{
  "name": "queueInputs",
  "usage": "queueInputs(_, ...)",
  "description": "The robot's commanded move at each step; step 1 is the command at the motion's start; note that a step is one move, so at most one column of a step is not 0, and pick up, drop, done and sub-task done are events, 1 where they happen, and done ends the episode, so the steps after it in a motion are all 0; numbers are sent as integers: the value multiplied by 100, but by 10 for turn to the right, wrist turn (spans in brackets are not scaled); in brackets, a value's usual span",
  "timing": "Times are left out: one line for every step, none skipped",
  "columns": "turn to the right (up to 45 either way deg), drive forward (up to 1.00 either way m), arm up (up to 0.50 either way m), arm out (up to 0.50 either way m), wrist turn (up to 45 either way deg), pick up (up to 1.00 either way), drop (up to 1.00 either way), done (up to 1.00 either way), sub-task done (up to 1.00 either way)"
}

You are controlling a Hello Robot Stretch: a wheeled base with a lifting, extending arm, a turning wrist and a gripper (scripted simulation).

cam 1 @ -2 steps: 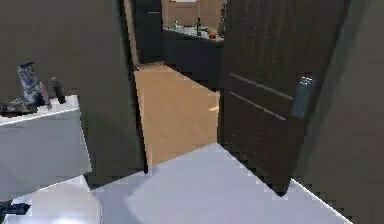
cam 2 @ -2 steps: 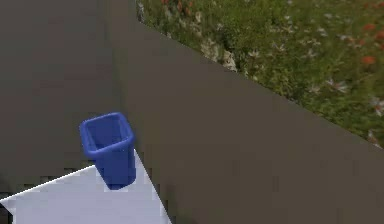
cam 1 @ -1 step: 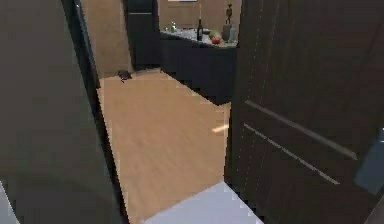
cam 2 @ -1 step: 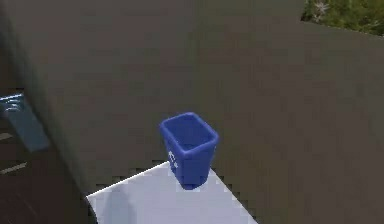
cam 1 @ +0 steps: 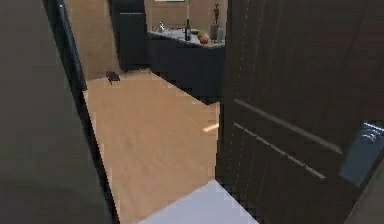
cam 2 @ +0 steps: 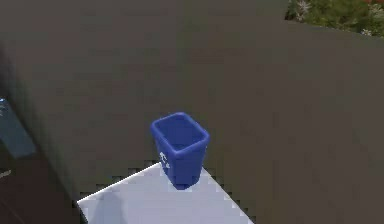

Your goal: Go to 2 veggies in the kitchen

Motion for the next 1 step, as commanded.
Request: queueInputs(0, 80, 0, 0, 0, 0, 0, 0, 0)
